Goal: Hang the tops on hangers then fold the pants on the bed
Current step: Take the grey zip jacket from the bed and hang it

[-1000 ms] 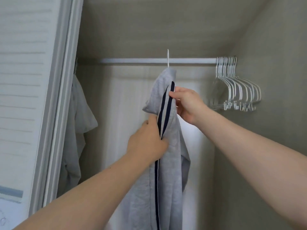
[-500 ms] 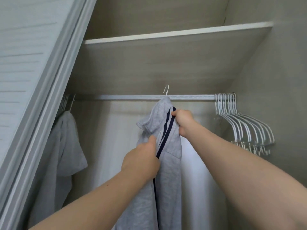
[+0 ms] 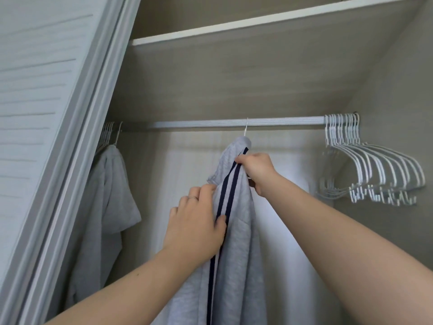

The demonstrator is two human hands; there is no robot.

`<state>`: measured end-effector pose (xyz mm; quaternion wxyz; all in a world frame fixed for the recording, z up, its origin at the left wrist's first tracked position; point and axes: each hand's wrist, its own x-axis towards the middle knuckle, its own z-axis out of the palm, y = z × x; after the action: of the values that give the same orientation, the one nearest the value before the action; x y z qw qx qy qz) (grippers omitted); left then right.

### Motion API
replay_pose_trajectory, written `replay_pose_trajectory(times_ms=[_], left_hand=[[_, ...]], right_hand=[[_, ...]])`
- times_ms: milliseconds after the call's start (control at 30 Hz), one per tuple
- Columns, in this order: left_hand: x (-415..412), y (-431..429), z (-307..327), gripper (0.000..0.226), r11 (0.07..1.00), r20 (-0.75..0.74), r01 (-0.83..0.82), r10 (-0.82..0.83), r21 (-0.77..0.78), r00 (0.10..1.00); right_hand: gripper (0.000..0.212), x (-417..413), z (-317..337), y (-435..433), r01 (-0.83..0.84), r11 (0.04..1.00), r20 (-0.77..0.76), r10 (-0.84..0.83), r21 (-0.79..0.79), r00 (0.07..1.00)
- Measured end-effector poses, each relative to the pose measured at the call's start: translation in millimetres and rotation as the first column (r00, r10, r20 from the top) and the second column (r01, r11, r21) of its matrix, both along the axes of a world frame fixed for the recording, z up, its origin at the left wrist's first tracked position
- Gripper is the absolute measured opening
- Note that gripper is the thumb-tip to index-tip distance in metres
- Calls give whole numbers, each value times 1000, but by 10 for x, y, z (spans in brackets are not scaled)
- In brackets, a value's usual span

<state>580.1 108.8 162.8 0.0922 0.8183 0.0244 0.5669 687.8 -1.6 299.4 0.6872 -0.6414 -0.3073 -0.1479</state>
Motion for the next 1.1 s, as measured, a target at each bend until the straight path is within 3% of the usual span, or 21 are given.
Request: replay_pose_trajectory(times_ms=[100, 233, 300, 400, 500, 633, 800, 900, 1100], left_hand=[[-46, -63, -122, 55, 992, 64, -45, 38, 116, 997], [40, -200, -330, 79, 996, -141, -61, 71, 71, 987], [110, -260, -426, 83, 998, -209, -53, 59, 33, 976], [199, -276, -534, 73, 999, -281, -10, 0, -35, 960], [247, -232, -599, 59, 990, -335, 83, -117, -114, 935], [258, -95, -666, 36, 988, -391, 96, -137, -123, 910], [179, 194, -640, 48, 993, -420, 35, -80, -112, 904], [97, 413, -615, 26, 993, -427, -33, -18, -110, 904], [-122, 838, -602, 28, 982, -460, -170, 116, -79, 880]], right_hand=[[7, -79, -96, -22, 217, 959, 227, -174, -181, 958], [9, -218, -219, -94, 501, 821, 490, -329, -273, 807], [23, -306, -270, -114, 603, 731, 560, -369, -318, 742], [37, -407, -322, -116, 737, 579, 643, -424, -349, 638], [38, -446, -320, -116, 775, 518, 663, -441, -364, 606], [26, -432, -367, -97, 753, 535, 657, -415, -384, 629], [23, -363, -446, 96, 662, 662, 631, -355, -351, 689], [13, -333, -489, 315, 611, 719, 641, -303, -331, 705], [35, -265, -534, 874, 553, 777, 684, -229, -300, 693]])
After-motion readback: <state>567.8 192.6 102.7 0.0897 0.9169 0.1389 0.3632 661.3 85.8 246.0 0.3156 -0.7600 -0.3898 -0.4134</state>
